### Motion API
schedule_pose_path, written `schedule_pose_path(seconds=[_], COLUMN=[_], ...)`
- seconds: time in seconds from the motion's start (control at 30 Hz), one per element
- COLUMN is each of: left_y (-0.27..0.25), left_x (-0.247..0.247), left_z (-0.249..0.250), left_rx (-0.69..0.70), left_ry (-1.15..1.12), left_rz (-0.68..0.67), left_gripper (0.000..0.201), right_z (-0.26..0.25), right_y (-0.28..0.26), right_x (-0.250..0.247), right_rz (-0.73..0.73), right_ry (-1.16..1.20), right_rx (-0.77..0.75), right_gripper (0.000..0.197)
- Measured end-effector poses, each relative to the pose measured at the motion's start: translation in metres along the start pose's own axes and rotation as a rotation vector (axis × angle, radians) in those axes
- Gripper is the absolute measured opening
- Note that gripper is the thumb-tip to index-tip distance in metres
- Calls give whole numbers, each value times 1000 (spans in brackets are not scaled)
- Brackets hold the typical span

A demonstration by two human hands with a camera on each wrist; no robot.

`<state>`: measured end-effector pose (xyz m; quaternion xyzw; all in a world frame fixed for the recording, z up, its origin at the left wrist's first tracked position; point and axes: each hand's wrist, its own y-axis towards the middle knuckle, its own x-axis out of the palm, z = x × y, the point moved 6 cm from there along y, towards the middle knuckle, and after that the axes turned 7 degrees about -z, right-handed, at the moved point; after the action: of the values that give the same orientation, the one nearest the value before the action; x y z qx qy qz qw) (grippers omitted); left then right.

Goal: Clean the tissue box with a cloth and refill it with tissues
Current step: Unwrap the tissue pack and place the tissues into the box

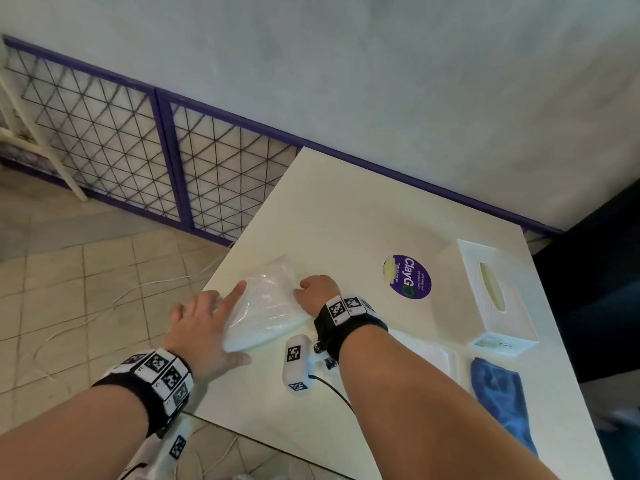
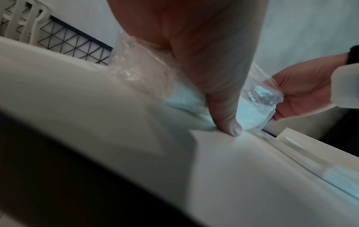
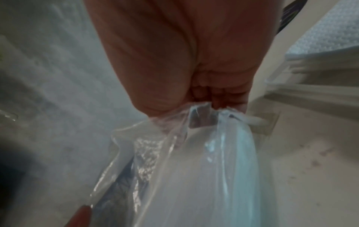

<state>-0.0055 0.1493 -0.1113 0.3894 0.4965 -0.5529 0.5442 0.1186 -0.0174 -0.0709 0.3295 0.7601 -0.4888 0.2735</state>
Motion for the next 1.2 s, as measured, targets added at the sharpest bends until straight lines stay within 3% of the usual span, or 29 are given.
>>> schedule_pose_path(seconds=[0.13,0.3,0.47,0.57,0.6,0.7,0.83,0.93,1.03,1.1,1.17,1.2], left_y=[-1,-3,-5,-7,-7,-8,2,21,43,51,48,46], left_x=[2,4,3,1,0,-6,-18,-28,-37,-39,-47,-49], left_z=[-2,-1,-2,-3,-4,-5,1,12,32,57,87,100], left_rx=[25,28,22,-4,-15,-52,-97,-116,-130,-12,110,78], left_ry=[-9,25,52,53,52,-10,-46,-42,-15,-208,-832,-1128], left_rz=[59,77,66,53,56,79,52,8,-77,-58,-80,-96], left_gripper=[127,126,122,122,121,114,107,104,110,106,99,93], right_z=[-6,-4,-5,-17,-21,-25,-10,10,29,38,45,50], right_y=[-4,-8,-11,-23,-28,-47,-78,-110,-141,-161,-180,-189], right_x=[-1,1,6,-8,-16,-53,-116,-156,-175,-176,-169,-164], right_rz=[68,77,-17,3,24,161,353,509,567,552,512,498], right_ry=[47,143,89,125,135,112,89,105,67,43,82,133], right_rx=[1,13,24,-21,-44,-56,-54,-57,-67,-103,-156,-182], right_gripper=[40,17,40,25,20,39,46,32,12,12,16,19])
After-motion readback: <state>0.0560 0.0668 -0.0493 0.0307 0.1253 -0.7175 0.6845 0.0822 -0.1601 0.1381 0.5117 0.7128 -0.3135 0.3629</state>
